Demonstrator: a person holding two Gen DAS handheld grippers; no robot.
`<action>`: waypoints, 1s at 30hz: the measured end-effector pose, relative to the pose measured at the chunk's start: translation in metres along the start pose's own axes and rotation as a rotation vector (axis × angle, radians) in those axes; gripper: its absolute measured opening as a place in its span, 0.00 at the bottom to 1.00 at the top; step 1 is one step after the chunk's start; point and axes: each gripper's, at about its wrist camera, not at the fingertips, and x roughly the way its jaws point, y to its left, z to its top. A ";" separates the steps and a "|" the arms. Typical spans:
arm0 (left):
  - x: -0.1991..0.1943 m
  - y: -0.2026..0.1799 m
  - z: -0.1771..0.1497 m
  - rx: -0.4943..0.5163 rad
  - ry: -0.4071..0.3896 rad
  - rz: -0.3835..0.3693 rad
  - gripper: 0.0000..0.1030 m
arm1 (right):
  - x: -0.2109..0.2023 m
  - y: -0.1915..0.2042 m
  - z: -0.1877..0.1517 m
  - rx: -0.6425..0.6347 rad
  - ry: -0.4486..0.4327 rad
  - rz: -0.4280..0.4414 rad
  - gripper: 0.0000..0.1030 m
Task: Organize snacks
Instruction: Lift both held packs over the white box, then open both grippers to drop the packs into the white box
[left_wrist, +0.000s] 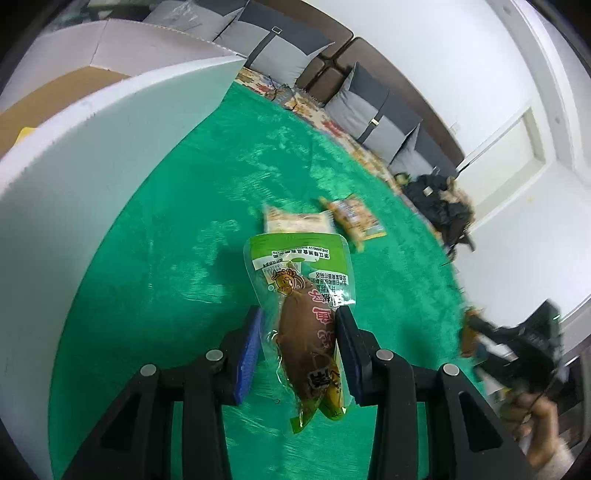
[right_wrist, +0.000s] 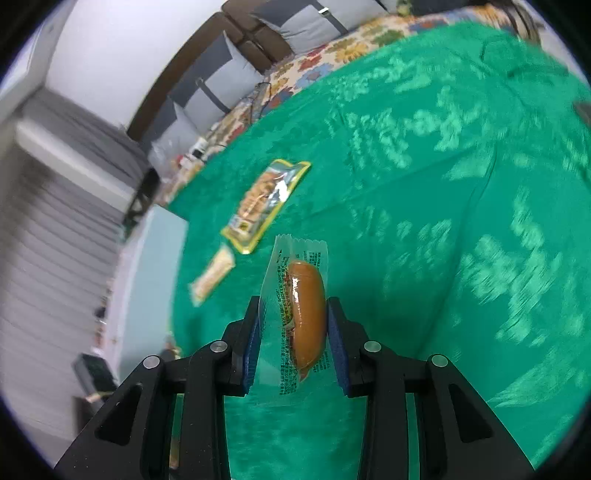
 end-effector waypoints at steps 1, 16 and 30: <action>-0.008 -0.006 0.003 -0.013 -0.011 -0.035 0.38 | 0.001 0.004 0.000 0.004 0.000 0.017 0.34; -0.177 0.030 0.078 -0.050 -0.260 0.062 0.38 | 0.065 0.255 -0.021 -0.259 0.167 0.417 0.35; -0.235 0.158 0.039 -0.270 -0.345 0.483 0.92 | 0.144 0.347 -0.123 -0.577 0.304 0.291 0.68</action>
